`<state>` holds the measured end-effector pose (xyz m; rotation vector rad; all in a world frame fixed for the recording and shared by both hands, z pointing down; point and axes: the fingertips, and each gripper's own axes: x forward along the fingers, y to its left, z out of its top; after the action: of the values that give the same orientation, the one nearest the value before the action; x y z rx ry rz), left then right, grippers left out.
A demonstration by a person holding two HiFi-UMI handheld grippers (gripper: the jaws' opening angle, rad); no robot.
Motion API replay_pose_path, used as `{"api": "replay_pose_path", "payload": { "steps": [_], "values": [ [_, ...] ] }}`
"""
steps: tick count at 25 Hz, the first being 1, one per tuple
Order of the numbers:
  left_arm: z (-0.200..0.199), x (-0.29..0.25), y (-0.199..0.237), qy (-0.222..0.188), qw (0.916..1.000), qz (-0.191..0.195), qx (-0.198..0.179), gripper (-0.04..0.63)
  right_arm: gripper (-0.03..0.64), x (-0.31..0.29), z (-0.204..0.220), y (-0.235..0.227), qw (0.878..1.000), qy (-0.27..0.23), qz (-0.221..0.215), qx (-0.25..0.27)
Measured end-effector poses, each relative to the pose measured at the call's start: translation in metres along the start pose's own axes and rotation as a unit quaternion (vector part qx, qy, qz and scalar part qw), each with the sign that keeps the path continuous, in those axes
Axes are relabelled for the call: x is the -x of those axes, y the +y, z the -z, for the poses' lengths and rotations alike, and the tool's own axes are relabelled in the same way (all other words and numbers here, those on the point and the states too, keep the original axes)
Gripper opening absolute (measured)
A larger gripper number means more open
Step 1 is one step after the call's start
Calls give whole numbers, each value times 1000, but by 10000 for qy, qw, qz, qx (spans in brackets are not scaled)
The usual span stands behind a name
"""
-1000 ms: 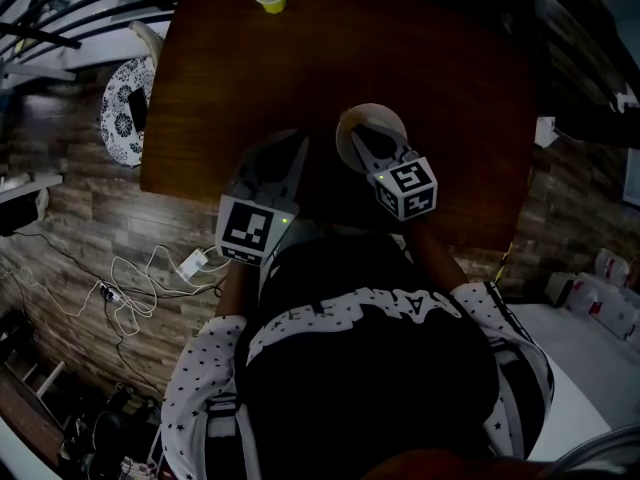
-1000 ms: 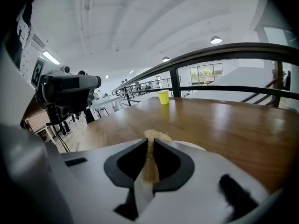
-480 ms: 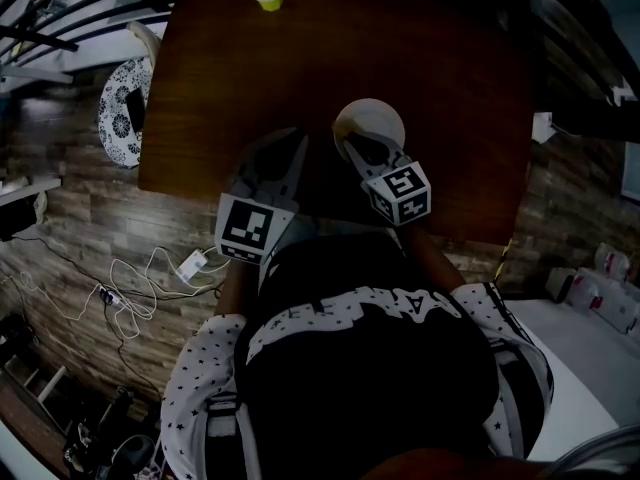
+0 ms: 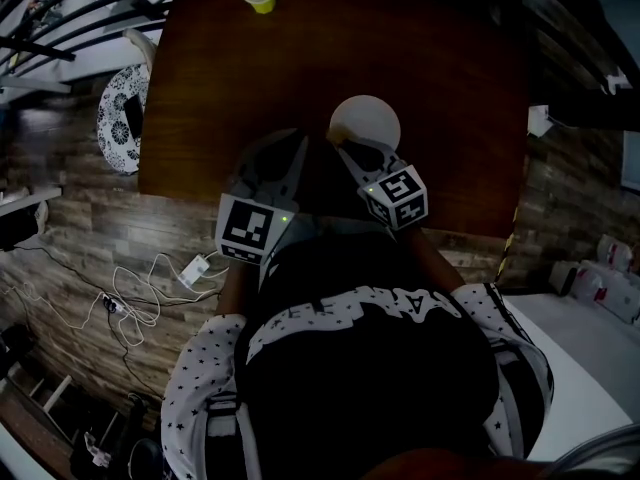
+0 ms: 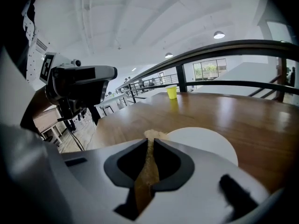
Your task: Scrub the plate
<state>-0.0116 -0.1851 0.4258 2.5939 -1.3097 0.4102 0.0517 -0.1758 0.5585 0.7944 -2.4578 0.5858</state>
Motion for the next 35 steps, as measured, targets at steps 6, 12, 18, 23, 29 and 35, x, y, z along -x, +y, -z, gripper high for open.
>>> {"api": "replay_pose_path", "payload": {
  "steps": [6,12,18,23,29,35],
  "values": [
    [-1,1,-1,-30,10000,64,-22,14,49,1,7,12,9999,78,-110,-13],
    [1,0,0,23,9999,125,-17,14,49,2,8,23,9998,94,-188,-6],
    [0,-4,-2,30,9998,190,-18,14,49,4,10,27,9997,95,-206,-24],
    [-2,-9,-2,48,9997,230,-29,14,49,7,5,23,9998,-13,-174,-69],
    [-5,-13,-1,56,9998,179,-44,14,49,15,-15,-3,9994,-346,32,-83],
    [-9,-11,1,75,10000,8,-42,14,49,21,-32,-43,9981,-519,307,-85]
  ]
}}
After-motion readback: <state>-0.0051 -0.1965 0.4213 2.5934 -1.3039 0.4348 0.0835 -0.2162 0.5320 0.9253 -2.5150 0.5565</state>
